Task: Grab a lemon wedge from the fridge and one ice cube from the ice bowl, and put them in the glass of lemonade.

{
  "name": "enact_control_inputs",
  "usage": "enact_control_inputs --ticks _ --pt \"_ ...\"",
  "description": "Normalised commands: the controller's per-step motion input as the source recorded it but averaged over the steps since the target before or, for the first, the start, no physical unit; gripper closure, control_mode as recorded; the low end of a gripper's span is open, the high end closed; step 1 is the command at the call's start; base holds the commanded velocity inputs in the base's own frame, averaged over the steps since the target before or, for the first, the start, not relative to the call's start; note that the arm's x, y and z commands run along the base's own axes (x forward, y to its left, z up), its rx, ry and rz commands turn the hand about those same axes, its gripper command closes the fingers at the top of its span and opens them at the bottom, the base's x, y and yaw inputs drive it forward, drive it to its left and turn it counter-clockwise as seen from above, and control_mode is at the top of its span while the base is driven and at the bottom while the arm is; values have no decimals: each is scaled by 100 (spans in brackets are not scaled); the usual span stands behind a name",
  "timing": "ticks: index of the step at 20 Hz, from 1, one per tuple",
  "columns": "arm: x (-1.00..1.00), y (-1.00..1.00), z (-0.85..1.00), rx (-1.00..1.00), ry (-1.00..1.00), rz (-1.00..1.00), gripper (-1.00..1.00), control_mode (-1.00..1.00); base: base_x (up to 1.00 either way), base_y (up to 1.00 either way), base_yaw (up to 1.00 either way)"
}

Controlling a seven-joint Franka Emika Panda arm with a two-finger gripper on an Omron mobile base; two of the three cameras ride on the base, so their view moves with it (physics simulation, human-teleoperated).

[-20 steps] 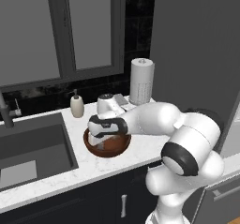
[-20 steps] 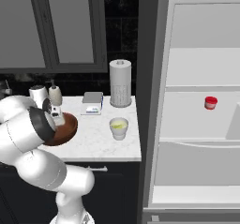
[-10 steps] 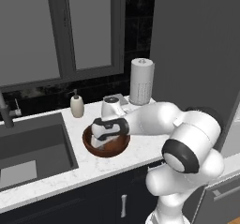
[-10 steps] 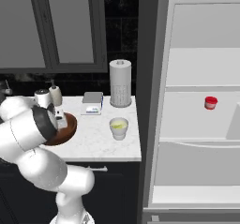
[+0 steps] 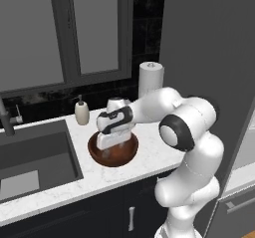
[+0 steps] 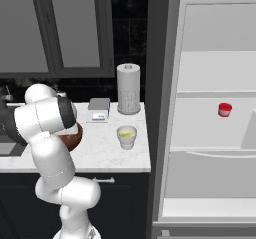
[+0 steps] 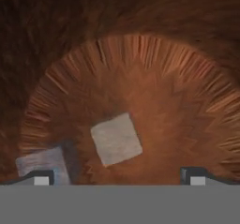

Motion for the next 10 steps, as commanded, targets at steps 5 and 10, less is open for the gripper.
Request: enact_control_inputs --ticks 5,10 --pt "-9 0 11 0 0 0 -100 -100 0 0 0" --pt "-41 5 0 0 -1 0 -100 -100 0 0 0"
